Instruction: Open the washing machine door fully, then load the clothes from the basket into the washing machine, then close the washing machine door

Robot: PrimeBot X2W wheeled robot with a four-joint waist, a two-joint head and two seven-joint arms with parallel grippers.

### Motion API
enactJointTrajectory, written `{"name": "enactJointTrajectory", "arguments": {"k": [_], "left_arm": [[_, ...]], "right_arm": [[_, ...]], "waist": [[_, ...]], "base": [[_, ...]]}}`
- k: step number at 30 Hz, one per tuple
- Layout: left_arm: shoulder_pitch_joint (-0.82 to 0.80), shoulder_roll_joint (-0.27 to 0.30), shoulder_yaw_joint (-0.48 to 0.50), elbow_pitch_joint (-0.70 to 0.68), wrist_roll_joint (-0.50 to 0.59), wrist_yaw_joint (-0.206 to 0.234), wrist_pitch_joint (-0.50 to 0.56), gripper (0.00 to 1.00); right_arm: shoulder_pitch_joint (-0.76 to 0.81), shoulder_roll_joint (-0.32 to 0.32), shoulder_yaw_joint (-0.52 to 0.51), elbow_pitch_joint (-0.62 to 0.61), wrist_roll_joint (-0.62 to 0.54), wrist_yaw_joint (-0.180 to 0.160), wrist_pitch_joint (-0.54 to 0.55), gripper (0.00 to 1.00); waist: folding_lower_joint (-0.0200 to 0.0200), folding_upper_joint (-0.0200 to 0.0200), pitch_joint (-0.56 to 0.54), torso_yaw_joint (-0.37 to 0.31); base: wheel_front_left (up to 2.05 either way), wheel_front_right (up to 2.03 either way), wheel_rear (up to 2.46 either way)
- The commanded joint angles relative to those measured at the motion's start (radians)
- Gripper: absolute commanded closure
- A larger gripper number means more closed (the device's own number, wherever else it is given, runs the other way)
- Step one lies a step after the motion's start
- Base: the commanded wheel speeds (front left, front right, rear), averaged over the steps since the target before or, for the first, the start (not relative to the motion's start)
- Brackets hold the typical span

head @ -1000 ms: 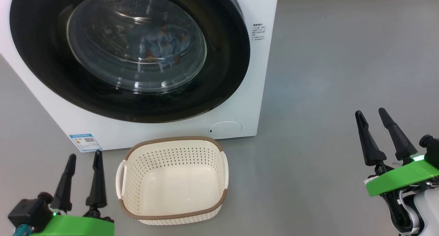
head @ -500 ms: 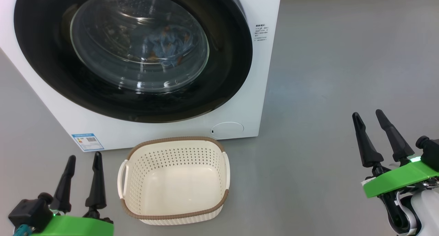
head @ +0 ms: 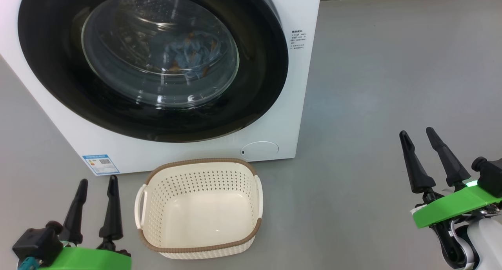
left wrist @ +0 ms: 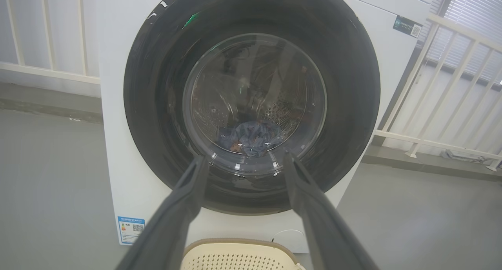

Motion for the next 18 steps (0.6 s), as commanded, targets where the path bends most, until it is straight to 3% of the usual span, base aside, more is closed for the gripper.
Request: {"name": "enactJointTrajectory", "arguments": {"k": [1,18], "left_arm": [[-0.027,0.019,0.038,-0.022,0.014,0.001,-0.006,0.0],[-0.025,0.019,0.035,-0.019,0.014,0.001,-0.006,0.0]], "right_arm": [[-0.008,-0.015,0.017,-0.019,-0.003,0.0,-0.005,0.0],[-0.006,-0.008,0.019,-0.016,0.003,0.0,-0.005,0.0]], "waist": [[0.0,0.0,0.0,0.0],[0.0,0.0,0.001,0.001]], "base": [[0.0,0.0,0.0],[0.0,0.0,0.0]]}}
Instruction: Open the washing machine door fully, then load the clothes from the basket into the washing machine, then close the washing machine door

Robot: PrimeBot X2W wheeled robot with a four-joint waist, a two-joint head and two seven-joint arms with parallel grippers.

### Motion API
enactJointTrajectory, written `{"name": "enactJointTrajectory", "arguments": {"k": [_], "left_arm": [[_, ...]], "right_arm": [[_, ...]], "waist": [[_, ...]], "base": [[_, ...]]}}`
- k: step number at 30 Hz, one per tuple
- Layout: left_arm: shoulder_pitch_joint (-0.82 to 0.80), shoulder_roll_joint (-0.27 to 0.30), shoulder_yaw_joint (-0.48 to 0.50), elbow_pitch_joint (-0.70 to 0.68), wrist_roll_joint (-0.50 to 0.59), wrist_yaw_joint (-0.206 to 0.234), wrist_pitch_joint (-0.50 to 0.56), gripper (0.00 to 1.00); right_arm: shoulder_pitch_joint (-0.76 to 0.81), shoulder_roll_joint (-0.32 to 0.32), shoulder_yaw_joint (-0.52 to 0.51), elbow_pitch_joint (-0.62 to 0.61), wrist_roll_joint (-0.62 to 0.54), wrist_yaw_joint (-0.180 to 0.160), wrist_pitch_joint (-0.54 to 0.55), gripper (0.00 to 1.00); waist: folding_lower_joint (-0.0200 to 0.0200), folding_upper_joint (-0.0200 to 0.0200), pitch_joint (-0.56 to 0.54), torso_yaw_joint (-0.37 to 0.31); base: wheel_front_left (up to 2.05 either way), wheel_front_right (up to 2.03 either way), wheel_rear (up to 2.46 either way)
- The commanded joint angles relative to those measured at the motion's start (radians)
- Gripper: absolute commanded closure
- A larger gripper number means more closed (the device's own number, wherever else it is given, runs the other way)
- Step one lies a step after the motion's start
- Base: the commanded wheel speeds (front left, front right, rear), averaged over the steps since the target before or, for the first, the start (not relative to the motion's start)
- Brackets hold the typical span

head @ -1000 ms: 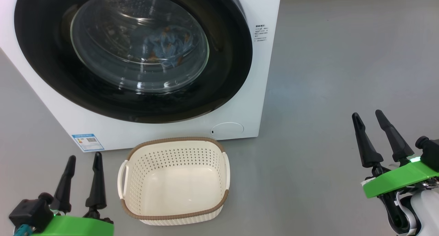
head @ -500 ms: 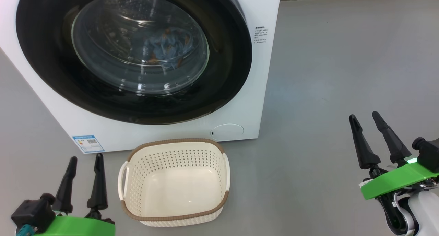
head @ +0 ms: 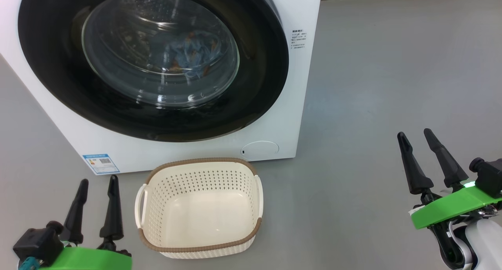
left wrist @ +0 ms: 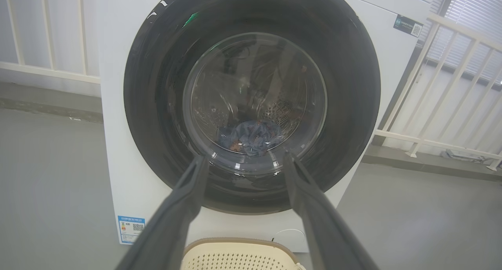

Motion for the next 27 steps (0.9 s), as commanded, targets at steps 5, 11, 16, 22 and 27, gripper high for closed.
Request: {"name": "enactJointTrajectory", "arguments": {"k": [5,11,16,22,27], "left_arm": [[-0.028,0.02,0.037,-0.021,0.012,0.001,-0.006,0.0],[-0.029,0.017,0.036,-0.02,0.004,0.001,-0.006,0.0],[0.001,-0.002,-0.005,0.003,-0.003,0.0,0.0,1.0],[0.02,-0.027,-0.005,0.037,-0.027,0.0,0.009,1.0],[0.021,-0.031,0.003,0.034,-0.072,0.001,0.024,1.0]], "right_arm": [[-0.007,-0.01,0.01,-0.021,0.002,0.0,-0.005,0.0],[-0.009,-0.009,0.007,-0.02,0.001,0.0,-0.005,0.0],[0.0,0.007,0.0,0.004,0.0,0.0,0.0,1.0],[0.031,0.044,0.007,0.039,0.022,0.0,0.008,1.0],[0.035,0.053,-0.006,0.037,0.062,0.0,0.023,1.0]], "waist": [[0.0,-0.0001,0.005,0.001],[0.0,-0.0001,0.007,0.001],[0.0,-0.0001,0.009,0.001],[0.0002,-0.0001,0.008,0.001],[0.0013,-0.0001,0.005,0.002]], "base": [[0.0,0.0,0.0],[0.0,0.0,0.0],[0.0,0.0,0.0],[0.0,0.0,0.0],[0.0,0.0,0.0]]}}
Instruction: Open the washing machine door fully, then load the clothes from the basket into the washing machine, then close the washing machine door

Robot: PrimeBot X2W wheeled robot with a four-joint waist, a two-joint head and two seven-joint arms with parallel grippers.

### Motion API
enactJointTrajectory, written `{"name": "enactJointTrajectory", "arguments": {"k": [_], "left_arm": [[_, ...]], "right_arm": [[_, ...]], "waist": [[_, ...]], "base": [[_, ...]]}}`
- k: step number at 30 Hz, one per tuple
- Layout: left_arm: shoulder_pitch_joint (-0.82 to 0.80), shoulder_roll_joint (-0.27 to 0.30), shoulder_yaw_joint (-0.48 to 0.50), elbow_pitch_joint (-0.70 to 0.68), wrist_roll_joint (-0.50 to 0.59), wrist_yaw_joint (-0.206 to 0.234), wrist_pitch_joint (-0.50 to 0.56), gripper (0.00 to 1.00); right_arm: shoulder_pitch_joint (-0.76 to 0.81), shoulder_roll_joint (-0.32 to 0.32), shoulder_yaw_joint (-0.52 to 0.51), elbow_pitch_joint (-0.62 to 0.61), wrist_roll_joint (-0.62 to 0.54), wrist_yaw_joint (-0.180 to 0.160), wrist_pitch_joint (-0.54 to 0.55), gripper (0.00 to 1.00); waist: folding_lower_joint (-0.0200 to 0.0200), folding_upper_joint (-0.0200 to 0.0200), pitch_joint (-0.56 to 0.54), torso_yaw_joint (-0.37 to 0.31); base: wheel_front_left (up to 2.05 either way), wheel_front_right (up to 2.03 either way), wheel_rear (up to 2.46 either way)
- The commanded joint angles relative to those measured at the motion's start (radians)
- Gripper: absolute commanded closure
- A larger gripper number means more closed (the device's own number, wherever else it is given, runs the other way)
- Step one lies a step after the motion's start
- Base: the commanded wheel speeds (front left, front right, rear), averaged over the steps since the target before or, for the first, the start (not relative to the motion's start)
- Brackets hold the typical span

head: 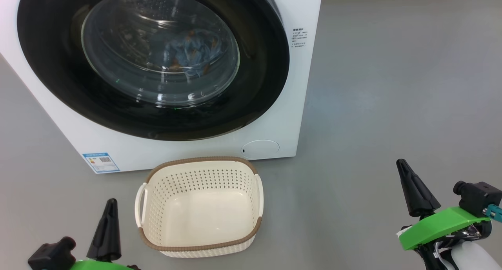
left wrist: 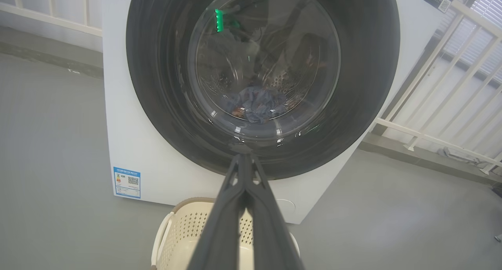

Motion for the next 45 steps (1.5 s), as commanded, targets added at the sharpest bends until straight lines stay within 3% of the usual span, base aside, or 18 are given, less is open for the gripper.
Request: {"name": "enactJointTrajectory", "arguments": {"k": [1,45], "left_arm": [[-0.024,0.011,0.012,-0.022,-0.023,0.001,0.004,1.0],[-0.031,-0.023,0.075,-0.033,-0.409,0.002,0.13,1.0]], "right_arm": [[-0.027,-0.012,-0.016,-0.025,0.019,0.0,0.006,1.0],[-0.005,0.068,-0.126,-0.037,0.366,0.0,0.127,1.0]], "waist": [[-0.0005,0.0,0.0,0.0],[-0.0012,0.0,-0.012,0.002]], "base": [[0.0,0.0,0.0],[0.0,0.0,0.0]]}}
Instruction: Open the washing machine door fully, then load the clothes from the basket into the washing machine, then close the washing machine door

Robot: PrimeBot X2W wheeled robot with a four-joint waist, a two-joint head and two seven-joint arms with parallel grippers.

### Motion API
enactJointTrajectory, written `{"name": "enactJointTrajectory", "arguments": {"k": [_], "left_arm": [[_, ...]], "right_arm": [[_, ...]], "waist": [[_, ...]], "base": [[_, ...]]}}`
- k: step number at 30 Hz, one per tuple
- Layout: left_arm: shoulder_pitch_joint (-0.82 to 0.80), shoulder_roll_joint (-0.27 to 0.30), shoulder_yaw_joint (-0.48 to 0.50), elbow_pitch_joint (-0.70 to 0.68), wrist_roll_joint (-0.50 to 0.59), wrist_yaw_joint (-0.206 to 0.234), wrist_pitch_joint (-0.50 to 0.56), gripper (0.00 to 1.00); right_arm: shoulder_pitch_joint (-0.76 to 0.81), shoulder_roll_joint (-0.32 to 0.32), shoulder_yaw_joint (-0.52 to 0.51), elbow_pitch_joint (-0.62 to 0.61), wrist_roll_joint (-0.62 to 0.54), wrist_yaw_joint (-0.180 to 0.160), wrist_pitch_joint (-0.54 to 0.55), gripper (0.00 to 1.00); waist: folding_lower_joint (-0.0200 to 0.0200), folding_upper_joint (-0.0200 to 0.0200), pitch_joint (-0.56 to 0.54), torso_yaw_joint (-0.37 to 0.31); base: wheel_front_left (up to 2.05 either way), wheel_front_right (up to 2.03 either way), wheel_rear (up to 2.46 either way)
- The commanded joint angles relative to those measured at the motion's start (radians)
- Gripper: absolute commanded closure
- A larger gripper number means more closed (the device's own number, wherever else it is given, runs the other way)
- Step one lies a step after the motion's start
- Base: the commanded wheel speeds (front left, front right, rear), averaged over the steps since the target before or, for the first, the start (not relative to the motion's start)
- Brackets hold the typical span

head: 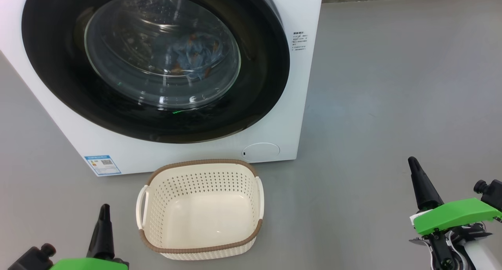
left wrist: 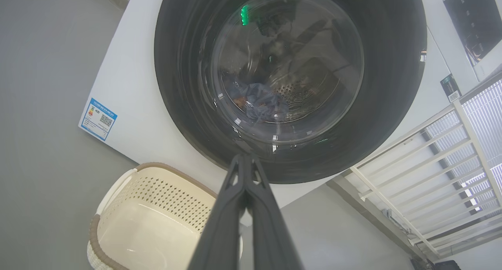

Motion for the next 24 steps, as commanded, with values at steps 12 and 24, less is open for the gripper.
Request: {"name": "enactJointTrajectory", "arguments": {"k": [12,24], "left_arm": [[-0.032,0.0,0.04,-0.034,-0.122,0.002,0.038,1.0],[-0.034,-0.009,0.057,-0.037,-0.23,0.002,0.073,1.0]], "right_arm": [[-0.002,0.014,-0.035,-0.033,0.114,0.0,0.039,1.0],[0.005,0.036,-0.066,-0.037,0.21,0.0,0.074,1.0]], "waist": [[0.0,-0.0001,-0.004,0.001],[0.0,-0.0001,-0.008,0.001]], "base": [[0.0,0.0,0.0],[0.0,0.0,0.0]]}}
